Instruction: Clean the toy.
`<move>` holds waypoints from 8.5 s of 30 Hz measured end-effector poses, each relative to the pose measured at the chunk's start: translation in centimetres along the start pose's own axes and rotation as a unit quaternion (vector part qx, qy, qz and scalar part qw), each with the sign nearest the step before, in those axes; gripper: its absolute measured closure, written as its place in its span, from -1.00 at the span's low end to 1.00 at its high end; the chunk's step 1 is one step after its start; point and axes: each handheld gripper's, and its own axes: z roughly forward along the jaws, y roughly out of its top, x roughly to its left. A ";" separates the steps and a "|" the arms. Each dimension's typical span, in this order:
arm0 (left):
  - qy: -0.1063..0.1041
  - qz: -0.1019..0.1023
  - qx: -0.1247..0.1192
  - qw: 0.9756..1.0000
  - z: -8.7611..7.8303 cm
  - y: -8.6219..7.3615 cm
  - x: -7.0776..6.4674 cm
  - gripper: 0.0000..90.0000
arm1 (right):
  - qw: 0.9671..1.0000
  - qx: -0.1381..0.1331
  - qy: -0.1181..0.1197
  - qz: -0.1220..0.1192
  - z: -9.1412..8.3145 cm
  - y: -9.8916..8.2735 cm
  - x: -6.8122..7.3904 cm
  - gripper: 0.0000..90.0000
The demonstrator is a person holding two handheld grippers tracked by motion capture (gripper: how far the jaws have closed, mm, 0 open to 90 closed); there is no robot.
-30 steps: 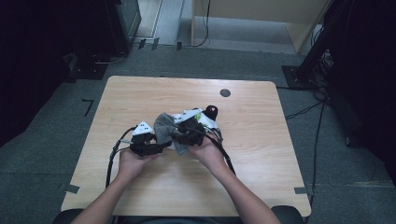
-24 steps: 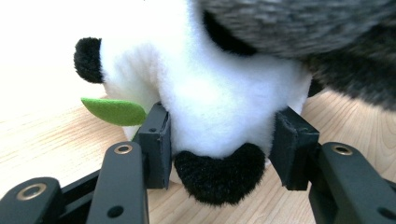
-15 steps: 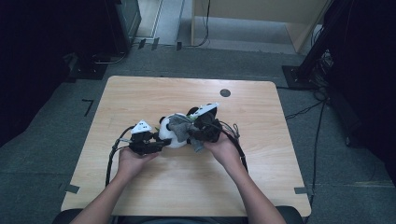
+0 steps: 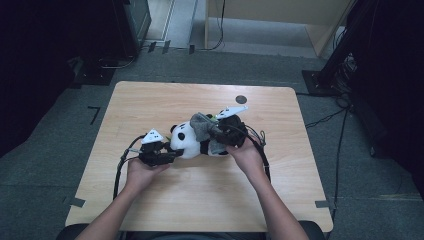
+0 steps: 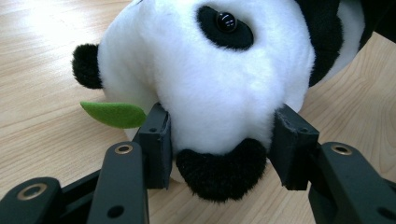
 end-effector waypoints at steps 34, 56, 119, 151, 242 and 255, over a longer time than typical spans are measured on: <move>-0.005 -0.003 0.023 1.000 0.2 0.4 0.2 0.05 | 0.994 -0.058 0.053 0.078 -3.8 -4.6 -3.9 0.73; -0.006 -0.007 0.021 1.000 0.2 0.4 0.5 0.04 | 0.991 -0.049 0.026 0.118 -3.6 -6.5 -6.5 0.73; -0.012 -0.016 0.020 1.000 0.3 0.5 0.7 0.04 | 0.988 -0.139 0.037 0.063 -7.6 -2.6 -1.5 0.73; 0.003 0.000 0.034 0.999 0.4 0.8 0.1 0.09 | 0.995 0.070 0.058 -0.037 5.1 -5.4 4.3 0.74; -0.010 -0.005 0.038 0.999 0.5 0.7 0.4 0.13 | 0.997 -0.008 0.079 -0.008 5.0 -5.2 3.8 0.74; -0.009 0.001 0.039 0.999 0.4 0.7 0.4 0.14 | 0.995 0.057 0.076 -0.027 4.8 -5.7 2.9 0.74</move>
